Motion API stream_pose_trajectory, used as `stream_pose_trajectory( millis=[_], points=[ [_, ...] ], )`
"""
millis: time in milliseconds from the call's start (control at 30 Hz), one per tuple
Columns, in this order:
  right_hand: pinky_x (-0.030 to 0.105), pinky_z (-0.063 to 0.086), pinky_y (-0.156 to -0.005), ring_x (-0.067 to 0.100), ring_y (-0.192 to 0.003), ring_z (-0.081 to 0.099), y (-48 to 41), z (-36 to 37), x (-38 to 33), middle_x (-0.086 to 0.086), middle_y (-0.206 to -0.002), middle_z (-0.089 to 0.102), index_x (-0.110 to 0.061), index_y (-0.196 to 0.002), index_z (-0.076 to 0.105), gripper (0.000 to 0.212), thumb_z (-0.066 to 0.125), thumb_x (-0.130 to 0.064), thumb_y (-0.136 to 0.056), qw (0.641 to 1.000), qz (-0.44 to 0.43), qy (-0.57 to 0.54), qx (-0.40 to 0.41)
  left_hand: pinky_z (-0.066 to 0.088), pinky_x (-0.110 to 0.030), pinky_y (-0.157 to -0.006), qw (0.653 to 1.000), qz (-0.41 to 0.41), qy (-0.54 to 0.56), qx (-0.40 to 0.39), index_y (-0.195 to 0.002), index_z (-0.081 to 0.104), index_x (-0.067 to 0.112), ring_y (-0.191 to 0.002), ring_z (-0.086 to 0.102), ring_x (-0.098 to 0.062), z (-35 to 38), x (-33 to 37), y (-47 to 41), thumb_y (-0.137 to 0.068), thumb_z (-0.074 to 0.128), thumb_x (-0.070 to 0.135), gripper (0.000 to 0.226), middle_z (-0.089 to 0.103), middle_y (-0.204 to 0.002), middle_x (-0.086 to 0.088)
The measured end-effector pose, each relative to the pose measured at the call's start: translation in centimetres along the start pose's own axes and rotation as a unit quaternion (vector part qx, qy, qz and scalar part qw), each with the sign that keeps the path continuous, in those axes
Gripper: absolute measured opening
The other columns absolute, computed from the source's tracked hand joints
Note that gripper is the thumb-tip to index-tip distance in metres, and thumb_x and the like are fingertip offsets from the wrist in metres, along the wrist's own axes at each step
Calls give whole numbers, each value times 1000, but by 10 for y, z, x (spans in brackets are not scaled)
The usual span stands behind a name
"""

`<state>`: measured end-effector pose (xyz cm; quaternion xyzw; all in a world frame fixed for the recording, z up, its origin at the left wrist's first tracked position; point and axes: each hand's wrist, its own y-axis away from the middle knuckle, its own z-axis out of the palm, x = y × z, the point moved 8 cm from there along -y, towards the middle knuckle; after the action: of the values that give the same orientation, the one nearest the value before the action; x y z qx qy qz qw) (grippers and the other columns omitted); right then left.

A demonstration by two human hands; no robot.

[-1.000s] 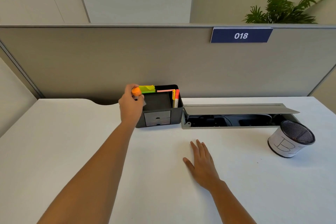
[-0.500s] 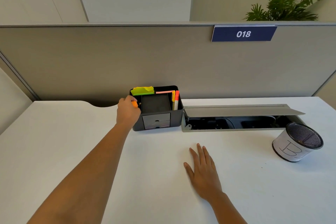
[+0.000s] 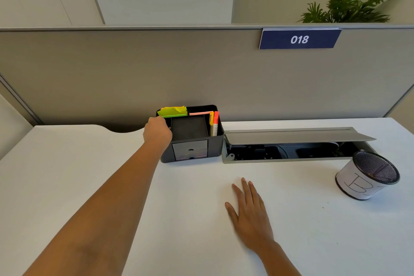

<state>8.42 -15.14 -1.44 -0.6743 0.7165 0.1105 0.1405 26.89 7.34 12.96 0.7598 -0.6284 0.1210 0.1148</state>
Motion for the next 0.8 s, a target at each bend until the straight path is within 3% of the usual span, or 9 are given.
stream_pose_trajectory(
  millis=[267,500,800],
  points=[
    [26,-2,-113,15,-145,-5,0,-2,-1,-3,-158,0,-28,-146,14,85,-15,-68,-77,1000,3,-5,4,50,-39,-86,997,9,-77,-19,-117,56,-5,-111,57,-37,3,6,-7,-86,55,0,32,56,-121,-22],
    [25,-5,-112,14,-145,-9,0,-1,0,-5,-158,-4,-30,-146,7,81,-13,-67,-77,1000,5,0,-5,49,-35,-87,996,-22,-58,-65,-119,53,-4,-112,56,-34,7,2,-14,-84,60,3,36,53,-123,-21],
    [26,-4,-112,15,-145,-9,0,-1,1,-5,-158,-5,-30,-146,10,86,-17,-68,-74,1000,8,3,-11,48,-38,-88,999,-22,-13,-29,-122,52,-4,-111,56,-36,2,0,-6,-92,52,12,33,53,-123,-23]
  ],
)
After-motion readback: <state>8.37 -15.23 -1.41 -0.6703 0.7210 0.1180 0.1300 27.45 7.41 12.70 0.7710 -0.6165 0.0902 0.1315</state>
